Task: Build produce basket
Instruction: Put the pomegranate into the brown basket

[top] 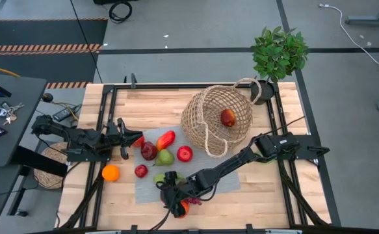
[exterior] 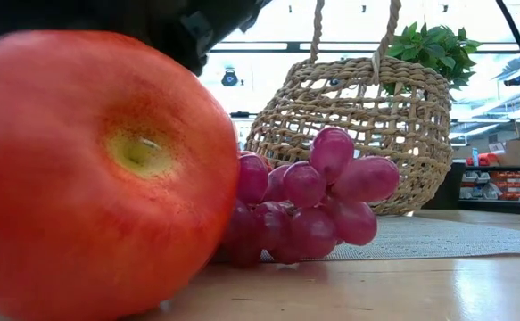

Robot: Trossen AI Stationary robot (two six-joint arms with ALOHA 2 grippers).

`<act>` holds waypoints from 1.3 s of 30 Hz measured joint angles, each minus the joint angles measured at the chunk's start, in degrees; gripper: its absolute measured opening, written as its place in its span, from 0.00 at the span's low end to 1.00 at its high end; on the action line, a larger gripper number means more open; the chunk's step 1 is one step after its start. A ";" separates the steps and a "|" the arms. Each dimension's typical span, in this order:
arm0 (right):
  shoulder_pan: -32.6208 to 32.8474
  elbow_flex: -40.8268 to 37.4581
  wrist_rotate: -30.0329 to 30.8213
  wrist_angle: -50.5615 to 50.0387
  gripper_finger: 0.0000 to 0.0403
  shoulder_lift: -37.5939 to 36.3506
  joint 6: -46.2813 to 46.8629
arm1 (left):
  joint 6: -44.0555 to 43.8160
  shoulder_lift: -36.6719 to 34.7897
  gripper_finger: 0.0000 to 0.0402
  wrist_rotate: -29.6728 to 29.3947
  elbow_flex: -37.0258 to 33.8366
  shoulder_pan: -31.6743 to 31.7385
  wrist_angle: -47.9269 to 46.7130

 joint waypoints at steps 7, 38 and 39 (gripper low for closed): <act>-0.59 0.10 2.19 -3.53 0.98 -0.26 0.57 | 0.01 -0.02 0.12 0.07 0.00 0.00 0.00; -2.16 0.12 6.21 -15.44 0.89 -2.79 -0.01 | 0.02 -0.02 0.12 0.06 0.00 0.00 -0.10; -2.16 0.16 6.42 -16.10 0.89 -2.90 0.27 | 0.01 0.00 0.12 0.06 0.00 0.00 0.19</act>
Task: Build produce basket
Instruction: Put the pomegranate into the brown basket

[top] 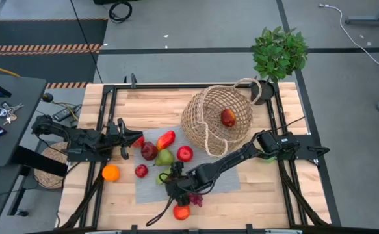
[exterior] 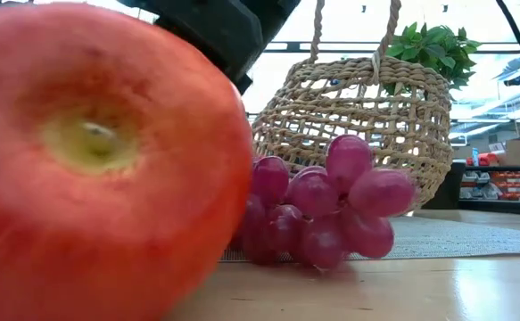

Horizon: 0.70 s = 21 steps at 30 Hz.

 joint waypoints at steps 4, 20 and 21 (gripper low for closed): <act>-0.04 0.20 0.06 -0.57 0.88 -0.58 0.40 | -0.02 0.22 0.12 -0.04 0.00 0.00 0.44; 0.11 0.42 3.23 -1.10 0.88 -11.88 3.00 | -0.01 0.74 0.12 0.02 0.00 0.00 0.10; 0.15 0.44 3.45 -1.08 0.88 -13.09 3.57 | -0.01 0.74 0.12 0.00 0.00 0.00 0.10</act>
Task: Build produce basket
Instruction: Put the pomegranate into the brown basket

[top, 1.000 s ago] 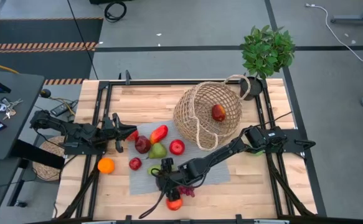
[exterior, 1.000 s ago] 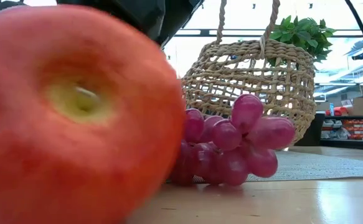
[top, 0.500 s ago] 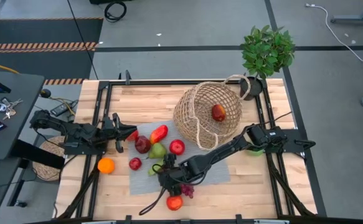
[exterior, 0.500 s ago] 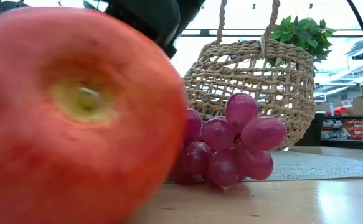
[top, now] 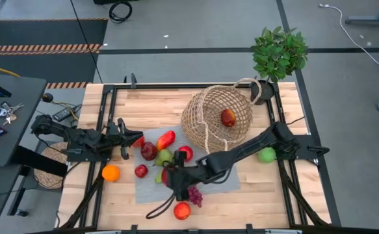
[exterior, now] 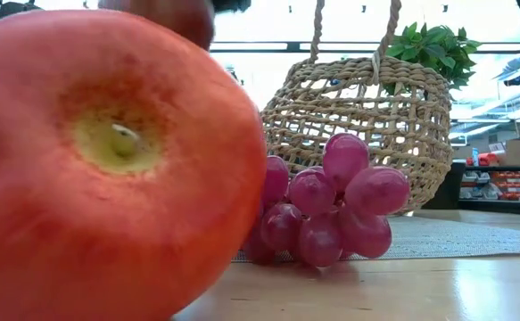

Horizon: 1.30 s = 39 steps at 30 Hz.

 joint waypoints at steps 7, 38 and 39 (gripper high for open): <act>0.18 0.07 3.09 -0.25 0.88 -6.91 2.34 | 0.00 0.00 0.12 0.00 0.00 0.00 0.04; -1.59 0.13 13.23 -9.42 0.88 -32.71 21.37 | 0.01 0.00 0.12 0.00 0.00 0.00 0.07; -1.61 0.13 13.23 -9.42 0.88 -33.01 21.43 | 0.02 0.00 0.12 0.00 0.00 0.01 0.07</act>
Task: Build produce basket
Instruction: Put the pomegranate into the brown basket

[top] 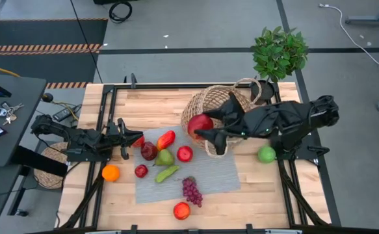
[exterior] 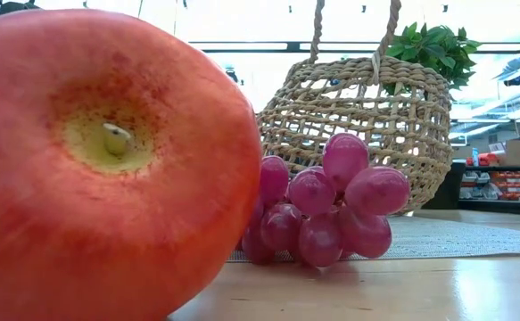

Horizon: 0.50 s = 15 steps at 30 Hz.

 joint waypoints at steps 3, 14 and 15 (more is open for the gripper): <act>0.02 0.00 0.28 -0.11 0.88 -0.95 0.22 | 0.00 0.00 0.12 0.00 0.00 -0.01 0.00; 0.17 0.00 3.30 -3.40 0.88 -1.77 0.38 | -0.01 0.00 0.12 0.00 0.00 0.00 0.00; 0.14 0.00 4.16 -4.64 0.88 -1.77 -0.55 | -0.02 0.00 0.12 0.00 0.00 0.00 0.00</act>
